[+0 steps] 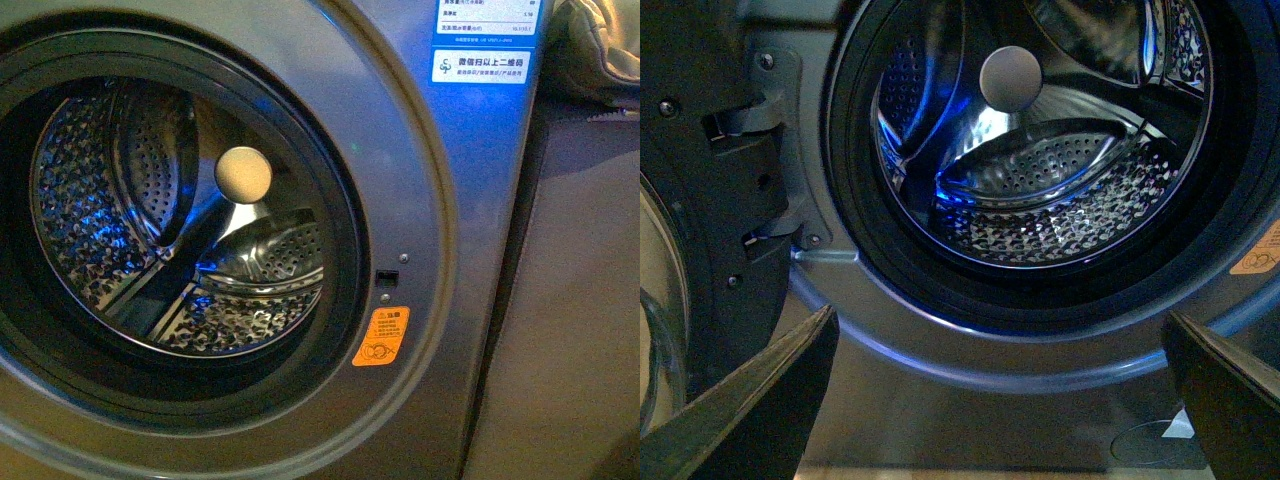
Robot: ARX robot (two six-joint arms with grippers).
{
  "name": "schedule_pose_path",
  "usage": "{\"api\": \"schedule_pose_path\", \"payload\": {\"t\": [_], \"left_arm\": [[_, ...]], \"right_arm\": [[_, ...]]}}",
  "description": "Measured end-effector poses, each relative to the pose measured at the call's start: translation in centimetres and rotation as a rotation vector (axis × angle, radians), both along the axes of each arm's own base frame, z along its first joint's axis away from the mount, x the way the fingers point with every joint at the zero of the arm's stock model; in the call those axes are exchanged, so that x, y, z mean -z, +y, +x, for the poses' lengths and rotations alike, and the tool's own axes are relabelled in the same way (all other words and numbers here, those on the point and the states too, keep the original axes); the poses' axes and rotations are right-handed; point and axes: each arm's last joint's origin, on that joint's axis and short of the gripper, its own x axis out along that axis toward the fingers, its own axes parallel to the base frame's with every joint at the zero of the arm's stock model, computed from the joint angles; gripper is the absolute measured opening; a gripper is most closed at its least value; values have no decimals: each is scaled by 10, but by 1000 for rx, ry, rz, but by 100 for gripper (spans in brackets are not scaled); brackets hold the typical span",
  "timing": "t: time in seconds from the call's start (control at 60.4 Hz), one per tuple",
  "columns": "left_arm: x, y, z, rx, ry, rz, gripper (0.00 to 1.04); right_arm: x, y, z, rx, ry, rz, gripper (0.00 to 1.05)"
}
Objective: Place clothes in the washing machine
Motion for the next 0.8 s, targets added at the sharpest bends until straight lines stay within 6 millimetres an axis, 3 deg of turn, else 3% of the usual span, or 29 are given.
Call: {"api": "schedule_pose_path", "payload": {"t": [0.199,0.398,0.58,0.696,0.795], "left_arm": [[0,0,0,0,0,0,98],[0,0,0,0,0,0,98],[0,0,0,0,0,0,98],[0,0,0,0,0,0,98],[0,0,0,0,0,0,98]], "right_arm": [[18,-63,19,114,215,41,97],[69,-114,34,188,442,0,97],[142,-154,40,231,620,-7,97],[211,-178,43,229,732,34,97],[258,-185,47,201,797,72,97]]}}
